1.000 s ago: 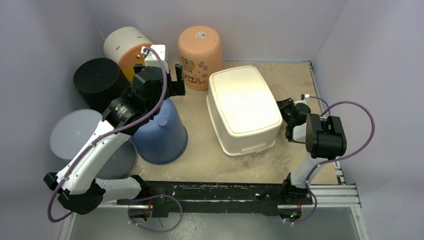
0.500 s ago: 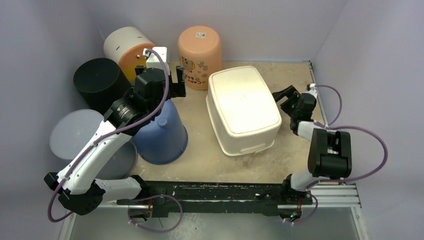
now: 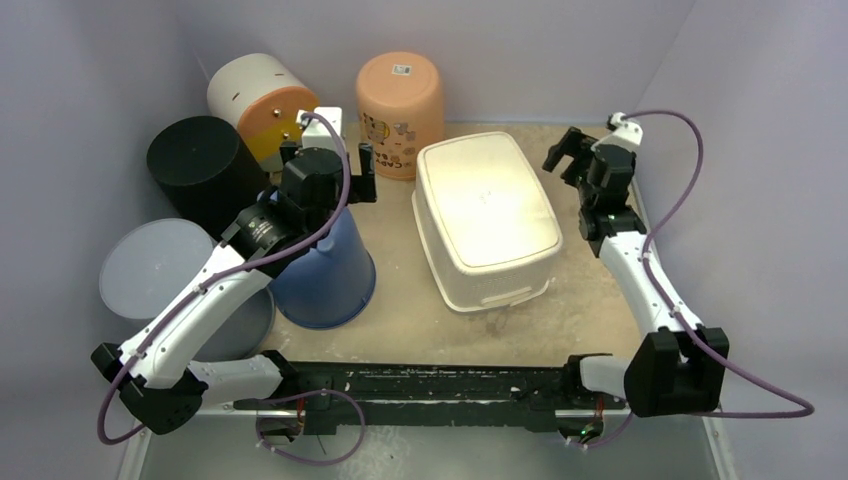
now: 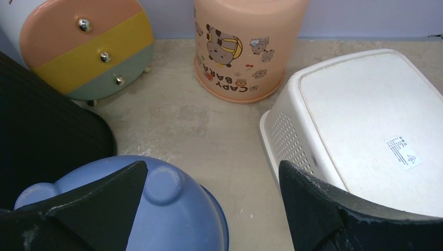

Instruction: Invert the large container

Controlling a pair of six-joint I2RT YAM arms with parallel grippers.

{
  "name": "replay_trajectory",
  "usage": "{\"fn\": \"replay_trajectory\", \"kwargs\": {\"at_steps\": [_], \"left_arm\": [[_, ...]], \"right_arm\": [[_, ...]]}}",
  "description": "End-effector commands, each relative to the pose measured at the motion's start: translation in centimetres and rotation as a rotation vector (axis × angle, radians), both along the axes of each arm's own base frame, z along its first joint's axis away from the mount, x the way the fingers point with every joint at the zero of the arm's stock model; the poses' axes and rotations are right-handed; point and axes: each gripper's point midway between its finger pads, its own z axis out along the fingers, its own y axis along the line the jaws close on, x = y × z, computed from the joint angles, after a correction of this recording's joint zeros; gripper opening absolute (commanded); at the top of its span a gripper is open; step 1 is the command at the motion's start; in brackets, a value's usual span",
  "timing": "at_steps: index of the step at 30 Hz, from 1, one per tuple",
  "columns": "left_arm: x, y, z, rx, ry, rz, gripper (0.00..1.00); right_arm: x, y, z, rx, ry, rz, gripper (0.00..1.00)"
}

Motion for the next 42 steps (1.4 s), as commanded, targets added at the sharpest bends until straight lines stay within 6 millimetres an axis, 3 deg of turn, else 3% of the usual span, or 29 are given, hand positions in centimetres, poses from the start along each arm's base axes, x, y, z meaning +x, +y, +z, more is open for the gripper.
{"fn": "replay_trajectory", "kwargs": {"at_steps": [1,7,13,18,23,42], "left_arm": [[0.6,-0.4,1.2,-0.054,-0.066,0.012,0.93],[1.2,-1.4,-0.1,-0.058,-0.084,-0.019,0.93],[1.8,-2.0,-2.1,-0.034,-0.095,-0.046,0.93],[2.3,-2.8,-3.6,-0.002,-0.059,-0.066,0.93],[2.4,-2.8,-4.3,0.017,-0.043,-0.067,0.93],[2.1,-2.9,-3.8,0.014,-0.062,-0.091,0.93]], "right_arm": [[-0.3,2.5,5.9,-0.167,-0.041,0.054,1.0],[-1.4,11.6,8.8,-0.224,-0.137,0.346,1.0],[-2.8,16.9,9.0,-0.265,-0.178,0.495,1.0],[-3.6,21.1,7.3,-0.356,-0.141,0.535,1.0],[-3.3,21.7,5.1,-0.402,-0.085,0.519,1.0],[-3.4,21.6,4.4,-0.383,-0.097,0.507,1.0]]}}
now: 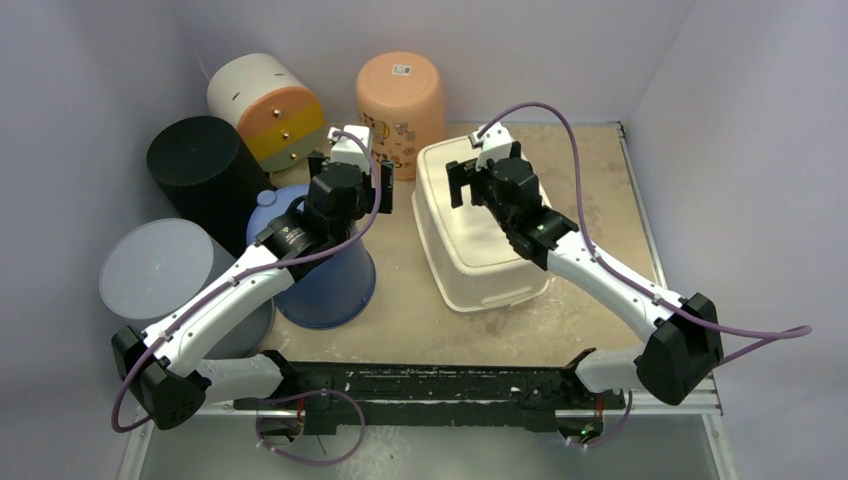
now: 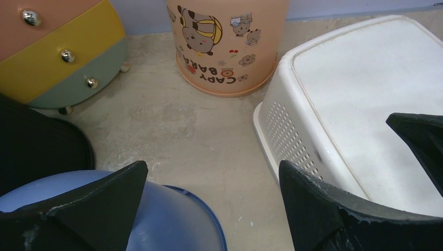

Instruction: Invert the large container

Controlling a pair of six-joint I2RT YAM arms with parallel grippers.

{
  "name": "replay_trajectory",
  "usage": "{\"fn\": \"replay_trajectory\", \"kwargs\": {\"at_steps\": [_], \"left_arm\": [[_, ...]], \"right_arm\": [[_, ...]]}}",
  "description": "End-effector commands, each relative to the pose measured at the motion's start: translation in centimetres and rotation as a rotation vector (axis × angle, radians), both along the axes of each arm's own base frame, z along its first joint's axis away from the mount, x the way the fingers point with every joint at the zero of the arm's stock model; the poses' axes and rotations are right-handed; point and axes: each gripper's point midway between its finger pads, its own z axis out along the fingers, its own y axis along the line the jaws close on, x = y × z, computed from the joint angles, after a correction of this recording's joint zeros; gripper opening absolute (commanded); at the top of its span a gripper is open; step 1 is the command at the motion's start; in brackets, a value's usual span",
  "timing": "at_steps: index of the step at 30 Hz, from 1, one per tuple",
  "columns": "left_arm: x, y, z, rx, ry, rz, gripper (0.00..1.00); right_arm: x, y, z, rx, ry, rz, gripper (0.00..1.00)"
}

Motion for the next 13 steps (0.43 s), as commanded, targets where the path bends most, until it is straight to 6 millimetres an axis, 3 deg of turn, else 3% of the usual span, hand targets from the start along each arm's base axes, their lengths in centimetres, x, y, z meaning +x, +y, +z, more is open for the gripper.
{"fn": "replay_trajectory", "kwargs": {"at_steps": [1,13], "left_arm": [[-0.05,-0.28,1.78,-0.04,-0.057,-0.018,0.93],[0.03,-0.23,1.49,-0.031,-0.051,-0.014,0.93]], "right_arm": [[0.47,-0.43,2.53,0.043,-0.071,-0.035,1.0],[0.59,-1.18,1.81,0.042,-0.062,-0.08,1.0]]}}
